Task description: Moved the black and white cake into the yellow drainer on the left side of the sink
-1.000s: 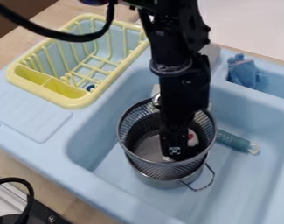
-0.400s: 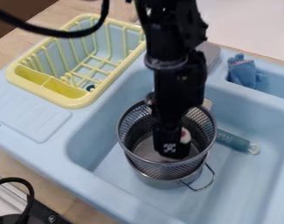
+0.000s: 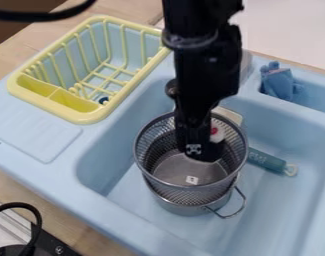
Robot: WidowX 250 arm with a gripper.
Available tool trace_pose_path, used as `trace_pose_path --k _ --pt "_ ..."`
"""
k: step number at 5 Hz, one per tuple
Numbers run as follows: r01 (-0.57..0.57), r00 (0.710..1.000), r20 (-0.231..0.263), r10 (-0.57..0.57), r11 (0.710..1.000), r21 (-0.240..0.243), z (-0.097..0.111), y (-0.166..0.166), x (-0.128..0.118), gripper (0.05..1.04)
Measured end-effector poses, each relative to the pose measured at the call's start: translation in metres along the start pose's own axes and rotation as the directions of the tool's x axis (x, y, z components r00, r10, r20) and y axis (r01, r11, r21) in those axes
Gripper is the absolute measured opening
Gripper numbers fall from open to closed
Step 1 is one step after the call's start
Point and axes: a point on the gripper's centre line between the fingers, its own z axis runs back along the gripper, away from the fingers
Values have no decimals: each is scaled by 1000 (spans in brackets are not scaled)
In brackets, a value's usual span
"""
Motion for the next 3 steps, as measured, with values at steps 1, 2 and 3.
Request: trace_pose_path --k 1,2,3 --pt "76 996 47 -77 997 10 6 1 12 304" --pt "168 984 55 -171 984 58 8 0 34 304" --pt "204 975 76 -208 978 51 8 0 44 304"
